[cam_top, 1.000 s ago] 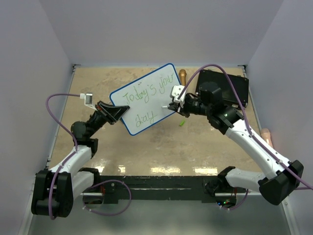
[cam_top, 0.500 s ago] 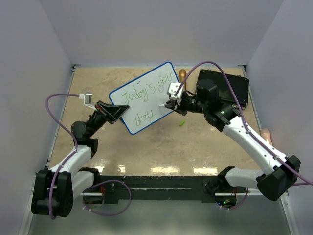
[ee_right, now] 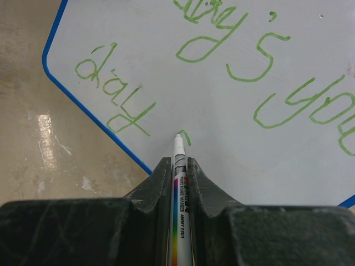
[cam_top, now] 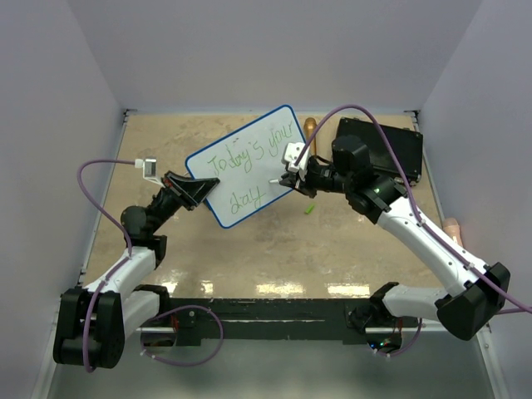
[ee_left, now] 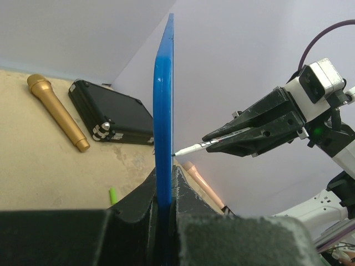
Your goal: Write a sentence on the whiteboard
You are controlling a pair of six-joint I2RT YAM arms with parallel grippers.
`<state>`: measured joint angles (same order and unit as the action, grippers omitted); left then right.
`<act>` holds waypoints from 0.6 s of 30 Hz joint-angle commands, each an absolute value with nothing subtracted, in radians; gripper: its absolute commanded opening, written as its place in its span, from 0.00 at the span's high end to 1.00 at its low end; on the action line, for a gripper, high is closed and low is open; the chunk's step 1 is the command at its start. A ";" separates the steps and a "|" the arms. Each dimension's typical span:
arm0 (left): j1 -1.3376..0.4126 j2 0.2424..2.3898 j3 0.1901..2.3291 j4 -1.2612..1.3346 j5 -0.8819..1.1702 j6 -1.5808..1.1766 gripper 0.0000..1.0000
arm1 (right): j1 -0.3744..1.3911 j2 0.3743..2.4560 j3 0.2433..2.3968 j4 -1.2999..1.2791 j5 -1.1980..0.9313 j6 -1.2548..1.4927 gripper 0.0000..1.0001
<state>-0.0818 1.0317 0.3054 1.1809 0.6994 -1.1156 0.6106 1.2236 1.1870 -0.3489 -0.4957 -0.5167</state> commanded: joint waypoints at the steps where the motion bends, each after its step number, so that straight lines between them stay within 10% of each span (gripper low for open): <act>1: -0.089 1.009 0.321 1.324 0.655 -1.144 1.00 | 0.615 1.189 1.181 -0.367 -0.489 -0.531 1.00; 18: -0.087 1.002 0.319 1.313 0.653 -1.143 1.00 | 0.597 1.166 1.167 -0.390 -0.422 -0.520 1.00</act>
<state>-0.0818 1.0298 0.3042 1.1828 0.6979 -1.1183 0.6064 1.1942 1.1717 -0.3969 -0.4580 -0.5163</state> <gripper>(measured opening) 0.079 0.146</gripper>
